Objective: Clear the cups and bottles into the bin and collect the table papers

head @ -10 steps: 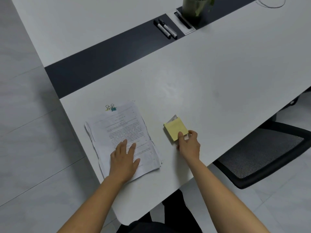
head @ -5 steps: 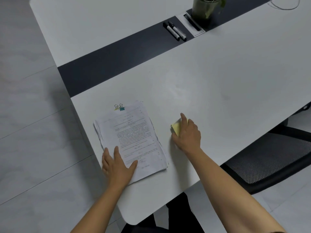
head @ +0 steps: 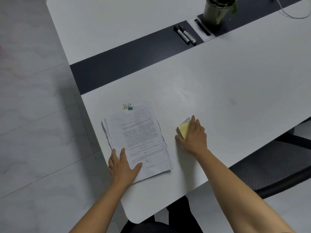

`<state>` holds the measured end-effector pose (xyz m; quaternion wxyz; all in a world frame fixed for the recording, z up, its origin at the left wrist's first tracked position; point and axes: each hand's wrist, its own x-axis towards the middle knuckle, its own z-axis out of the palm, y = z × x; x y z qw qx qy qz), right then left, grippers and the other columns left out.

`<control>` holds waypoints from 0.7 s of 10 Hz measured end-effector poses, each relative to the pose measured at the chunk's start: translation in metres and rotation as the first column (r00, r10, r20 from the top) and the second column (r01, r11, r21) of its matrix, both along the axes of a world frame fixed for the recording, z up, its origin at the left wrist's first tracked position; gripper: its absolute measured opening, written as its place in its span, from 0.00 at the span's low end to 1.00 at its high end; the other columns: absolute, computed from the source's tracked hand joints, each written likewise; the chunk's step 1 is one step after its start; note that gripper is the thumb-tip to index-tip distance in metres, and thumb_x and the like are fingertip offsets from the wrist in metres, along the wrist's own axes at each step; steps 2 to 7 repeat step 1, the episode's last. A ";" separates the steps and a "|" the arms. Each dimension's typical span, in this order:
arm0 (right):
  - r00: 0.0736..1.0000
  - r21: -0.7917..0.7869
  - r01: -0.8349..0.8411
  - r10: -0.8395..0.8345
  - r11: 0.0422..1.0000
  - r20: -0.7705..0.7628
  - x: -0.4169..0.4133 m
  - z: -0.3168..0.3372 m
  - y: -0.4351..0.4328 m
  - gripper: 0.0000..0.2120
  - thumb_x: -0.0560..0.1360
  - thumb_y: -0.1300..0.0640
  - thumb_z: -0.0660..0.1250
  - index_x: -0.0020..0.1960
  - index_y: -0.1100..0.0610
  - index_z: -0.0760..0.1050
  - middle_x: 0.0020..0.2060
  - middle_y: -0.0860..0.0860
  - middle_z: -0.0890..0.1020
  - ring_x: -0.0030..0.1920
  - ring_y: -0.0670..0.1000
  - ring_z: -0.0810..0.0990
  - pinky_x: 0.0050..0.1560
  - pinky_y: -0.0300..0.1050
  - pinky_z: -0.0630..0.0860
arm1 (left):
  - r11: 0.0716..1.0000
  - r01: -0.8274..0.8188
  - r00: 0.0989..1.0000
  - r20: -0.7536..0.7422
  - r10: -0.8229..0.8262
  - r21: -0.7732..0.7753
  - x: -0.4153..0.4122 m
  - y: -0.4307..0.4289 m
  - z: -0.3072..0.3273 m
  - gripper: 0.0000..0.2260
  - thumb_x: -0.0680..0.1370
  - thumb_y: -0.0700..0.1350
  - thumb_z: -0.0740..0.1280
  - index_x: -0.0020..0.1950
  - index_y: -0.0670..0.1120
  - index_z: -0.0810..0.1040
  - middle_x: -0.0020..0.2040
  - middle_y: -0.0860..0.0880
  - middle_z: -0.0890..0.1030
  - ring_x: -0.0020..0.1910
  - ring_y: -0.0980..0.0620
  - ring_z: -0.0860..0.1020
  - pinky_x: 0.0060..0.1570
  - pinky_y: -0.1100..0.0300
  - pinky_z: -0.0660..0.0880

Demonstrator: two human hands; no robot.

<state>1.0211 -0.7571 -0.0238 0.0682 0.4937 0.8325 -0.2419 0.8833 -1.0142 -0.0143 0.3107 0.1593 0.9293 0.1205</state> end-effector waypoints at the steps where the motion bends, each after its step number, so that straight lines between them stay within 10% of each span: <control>1: 0.999 -0.051 0.010 -0.013 0.999 -0.045 0.005 0.021 0.000 0.50 0.75 0.32 0.62 0.81 0.54 0.37 0.80 0.60 0.43 0.79 0.63 0.50 0.74 0.61 0.55 | 0.999 0.007 0.997 0.076 -0.010 0.037 -0.004 -0.006 0.008 0.43 0.75 0.62 0.69 0.81 0.49 0.50 0.81 0.46 0.42 0.79 0.44 0.43 0.77 0.43 0.51; 7: 0.999 -0.051 0.010 -0.013 0.999 -0.045 0.005 0.021 0.000 0.50 0.75 0.32 0.62 0.81 0.54 0.37 0.80 0.60 0.43 0.79 0.63 0.50 0.74 0.61 0.55 | 0.999 0.007 0.997 0.076 -0.010 0.037 -0.004 -0.006 0.008 0.43 0.75 0.62 0.69 0.81 0.49 0.50 0.81 0.46 0.42 0.79 0.44 0.43 0.77 0.43 0.51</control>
